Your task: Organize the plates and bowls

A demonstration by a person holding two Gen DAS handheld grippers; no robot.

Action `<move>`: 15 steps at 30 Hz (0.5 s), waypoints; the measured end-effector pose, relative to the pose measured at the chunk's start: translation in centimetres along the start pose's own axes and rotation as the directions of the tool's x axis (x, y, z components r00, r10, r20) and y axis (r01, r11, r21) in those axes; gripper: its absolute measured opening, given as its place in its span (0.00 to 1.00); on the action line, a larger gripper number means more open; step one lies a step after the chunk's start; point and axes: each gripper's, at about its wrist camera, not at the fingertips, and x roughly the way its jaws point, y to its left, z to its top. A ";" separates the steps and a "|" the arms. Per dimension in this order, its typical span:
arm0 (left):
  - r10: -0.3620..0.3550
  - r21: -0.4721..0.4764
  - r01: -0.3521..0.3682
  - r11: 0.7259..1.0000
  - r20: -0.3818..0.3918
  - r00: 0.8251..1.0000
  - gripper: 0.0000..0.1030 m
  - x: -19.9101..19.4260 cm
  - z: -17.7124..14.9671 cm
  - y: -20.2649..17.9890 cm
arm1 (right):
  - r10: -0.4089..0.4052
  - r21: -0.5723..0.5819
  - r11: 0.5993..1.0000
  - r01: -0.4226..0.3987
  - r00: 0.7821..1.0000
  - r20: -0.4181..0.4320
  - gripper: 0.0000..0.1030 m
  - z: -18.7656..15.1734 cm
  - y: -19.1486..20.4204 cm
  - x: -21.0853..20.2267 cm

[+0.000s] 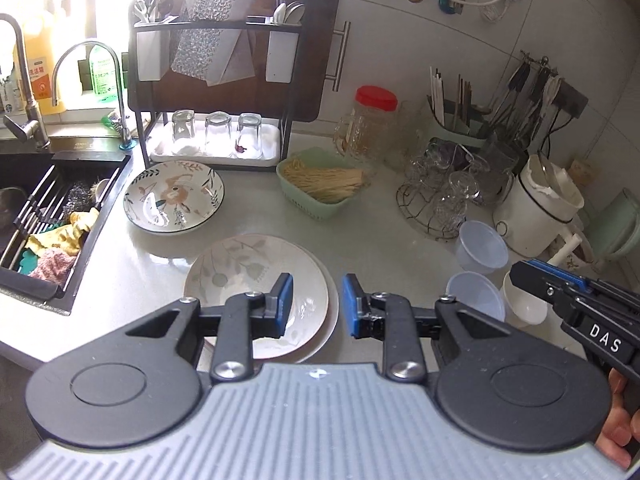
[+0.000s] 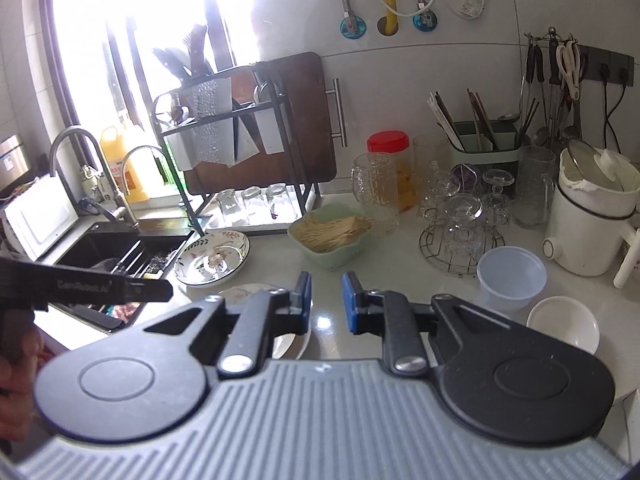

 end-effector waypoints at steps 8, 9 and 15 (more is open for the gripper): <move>0.065 0.002 -0.065 0.998 -0.046 0.997 0.29 0.7 -0.3 3.8 | 0.016 -0.024 1.000 -0.017 0.999 -0.031 0.20 -0.4 1.4 1.0; 0.073 -0.004 -0.074 0.997 -0.046 0.996 0.29 0.9 -0.2 4.2 | 0.022 -0.022 0.999 -0.023 0.999 -0.032 0.20 -0.3 1.6 1.2; 0.078 -0.064 -0.082 0.995 -0.066 0.995 0.29 2.6 1.2 6.4 | 0.042 -0.011 0.999 -0.043 0.998 -0.045 0.20 0.5 2.9 3.2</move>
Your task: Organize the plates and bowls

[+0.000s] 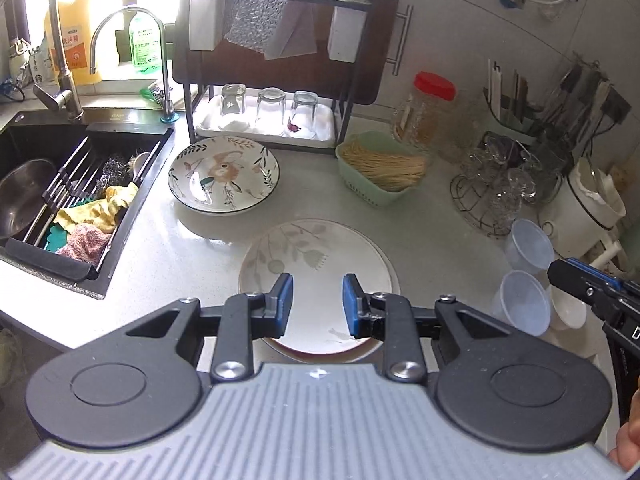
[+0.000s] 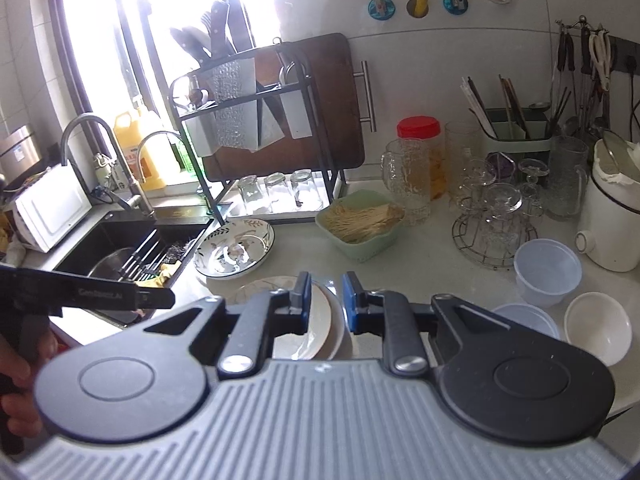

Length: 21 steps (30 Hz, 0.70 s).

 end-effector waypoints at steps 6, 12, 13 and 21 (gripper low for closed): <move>-0.017 0.005 0.017 1.000 -0.015 1.000 0.29 2.6 2.8 2.4 | -0.017 -0.001 1.000 0.017 0.999 -0.034 0.20 1.1 1.7 3.4; -0.048 -0.002 0.048 0.999 -0.006 0.999 0.29 5.7 6.7 5.7 | -0.030 0.014 0.999 0.030 0.999 -0.033 0.20 2.7 4.0 5.3; -0.051 -0.002 0.051 0.999 -0.007 0.999 0.29 6.2 7.3 6.3 | -0.039 0.012 0.999 0.039 0.999 -0.036 0.20 2.8 4.4 5.8; -0.070 0.000 0.070 0.998 -0.022 0.997 0.29 10.6 11.0 11.0 | -0.060 0.043 0.997 0.063 0.995 -0.074 0.20 4.1 6.6 10.5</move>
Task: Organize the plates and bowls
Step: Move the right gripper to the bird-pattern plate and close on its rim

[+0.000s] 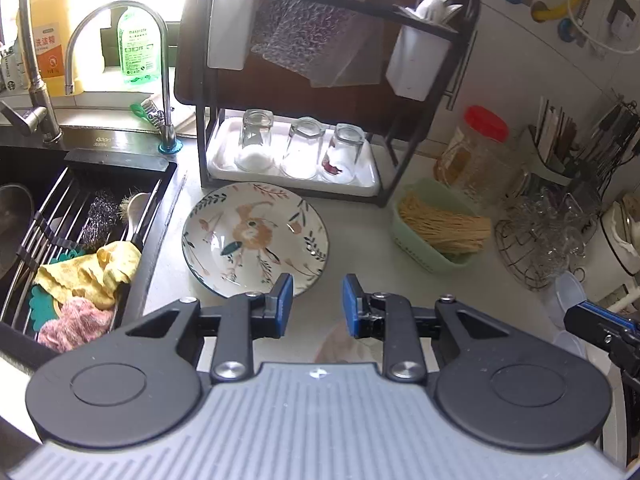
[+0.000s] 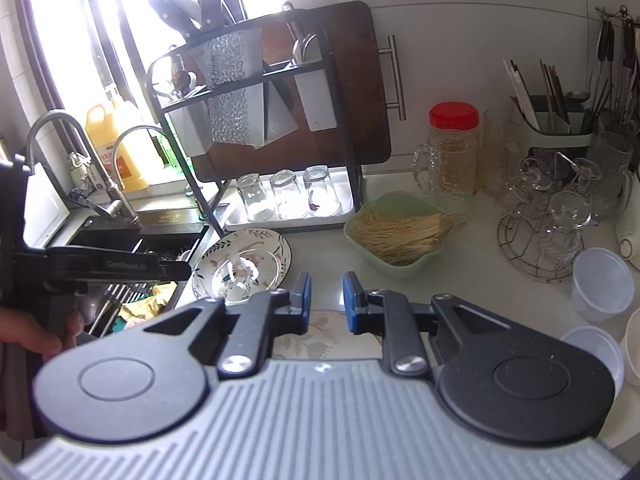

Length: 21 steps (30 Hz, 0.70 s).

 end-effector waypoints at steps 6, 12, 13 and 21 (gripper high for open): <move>-0.004 0.025 0.005 1.000 -0.026 1.000 0.36 3.4 2.6 3.6 | -0.042 -0.050 0.998 0.041 0.999 -0.022 0.20 0.5 2.9 3.5; -0.039 0.015 0.040 0.999 -0.040 0.998 0.56 6.4 4.6 7.1 | -0.049 -0.027 0.999 0.047 0.996 -0.078 0.20 0.8 4.5 8.0; -0.050 0.009 0.050 0.999 -0.041 0.998 0.61 6.8 4.9 7.8 | -0.054 -0.028 0.998 0.052 0.995 -0.085 0.20 0.8 4.8 8.8; -0.028 -0.001 0.028 1.000 -0.095 0.995 0.62 11.0 6.5 11.5 | -0.041 -0.008 0.999 0.040 0.987 -0.157 0.21 1.4 5.8 14.6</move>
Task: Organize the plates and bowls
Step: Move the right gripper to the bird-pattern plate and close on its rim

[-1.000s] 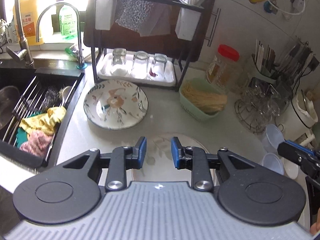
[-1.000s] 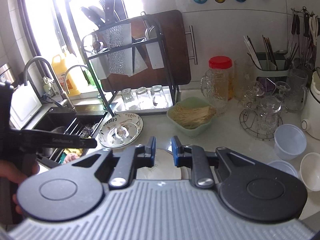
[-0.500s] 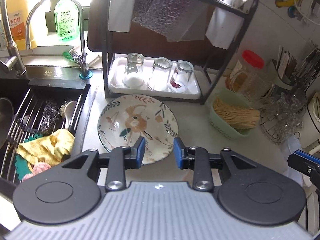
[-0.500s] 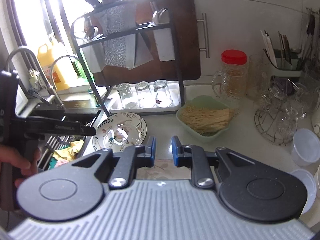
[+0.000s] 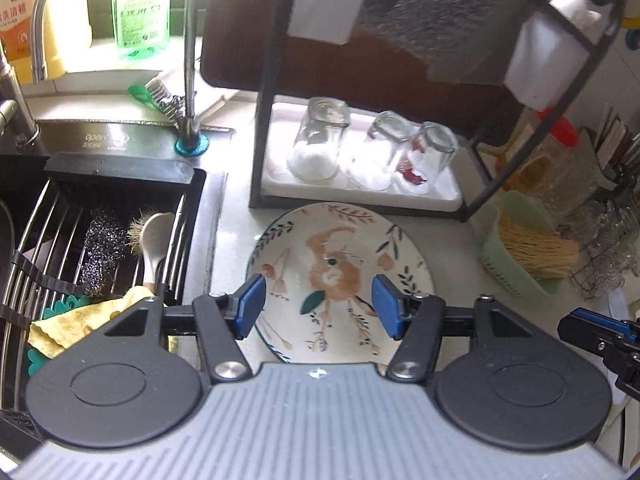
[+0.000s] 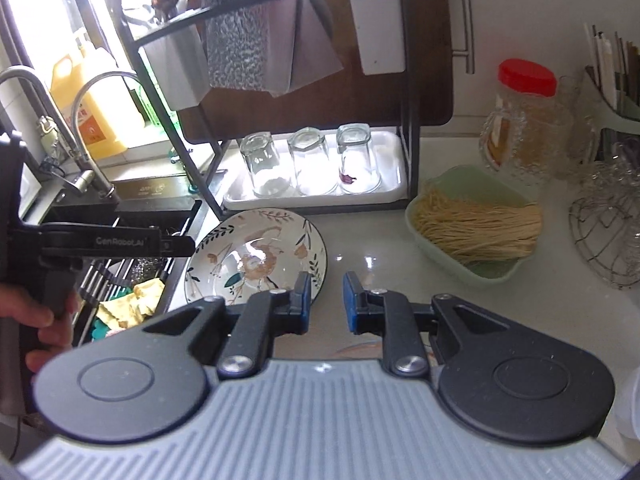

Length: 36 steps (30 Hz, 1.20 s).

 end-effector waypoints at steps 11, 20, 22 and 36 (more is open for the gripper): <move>-0.041 0.004 0.042 0.999 -0.089 0.995 0.62 5.9 1.1 3.2 | 0.010 0.080 0.997 0.001 0.991 -0.134 0.38 1.1 -0.4 7.3; -0.062 0.041 0.070 0.997 -0.161 0.985 0.56 10.2 1.6 5.1 | 0.018 0.160 0.987 0.019 0.973 -0.229 0.52 0.1 -0.8 12.2; -0.087 0.055 0.099 0.994 -0.182 0.979 0.43 10.9 1.8 5.2 | 0.019 0.171 0.985 0.025 0.968 -0.251 0.41 0.0 -0.7 13.0; -0.133 0.131 0.163 0.978 -0.214 0.968 0.23 13.1 3.9 5.3 | -0.002 0.200 0.978 0.061 0.960 -0.280 0.12 0.4 -0.4 15.7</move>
